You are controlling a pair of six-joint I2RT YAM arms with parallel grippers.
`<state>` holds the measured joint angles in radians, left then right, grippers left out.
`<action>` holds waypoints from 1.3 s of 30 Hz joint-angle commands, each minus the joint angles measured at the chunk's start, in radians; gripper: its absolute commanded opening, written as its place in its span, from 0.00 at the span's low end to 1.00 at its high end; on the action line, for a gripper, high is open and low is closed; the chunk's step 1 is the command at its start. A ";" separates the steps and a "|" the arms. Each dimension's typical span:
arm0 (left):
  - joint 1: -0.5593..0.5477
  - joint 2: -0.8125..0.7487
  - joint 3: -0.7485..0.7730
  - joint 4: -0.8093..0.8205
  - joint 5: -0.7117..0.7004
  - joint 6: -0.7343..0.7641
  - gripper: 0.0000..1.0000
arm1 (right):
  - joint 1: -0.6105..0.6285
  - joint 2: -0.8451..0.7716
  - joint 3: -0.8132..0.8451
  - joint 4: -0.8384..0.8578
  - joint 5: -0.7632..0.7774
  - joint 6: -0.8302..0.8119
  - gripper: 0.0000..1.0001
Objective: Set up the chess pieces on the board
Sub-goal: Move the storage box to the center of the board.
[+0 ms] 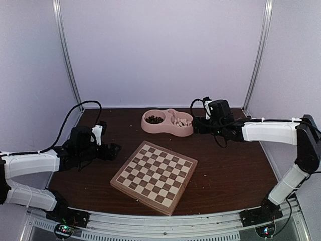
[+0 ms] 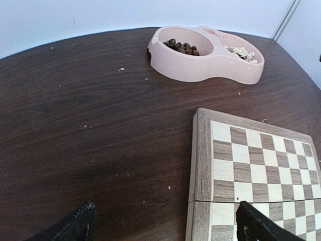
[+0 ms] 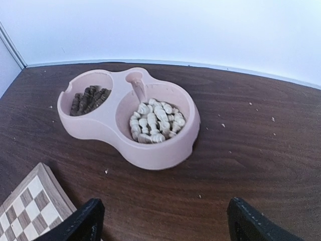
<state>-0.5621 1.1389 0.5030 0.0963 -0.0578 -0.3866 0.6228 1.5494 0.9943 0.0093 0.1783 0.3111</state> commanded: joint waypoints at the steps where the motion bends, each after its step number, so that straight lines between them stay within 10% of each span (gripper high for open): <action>1: 0.004 -0.028 -0.023 0.086 0.051 0.039 0.98 | -0.013 0.144 0.178 -0.038 -0.037 -0.045 0.85; 10: 0.004 -0.055 -0.025 0.074 0.058 0.047 0.97 | -0.069 0.394 0.413 -0.089 -0.145 -0.044 0.57; 39: 0.004 -0.053 -0.016 0.080 0.178 0.057 0.97 | -0.110 0.758 0.910 -0.403 -0.121 -0.193 0.47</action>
<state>-0.5621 1.0855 0.4843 0.1249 0.0761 -0.3374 0.5240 2.2650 1.8488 -0.3378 0.0673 0.1318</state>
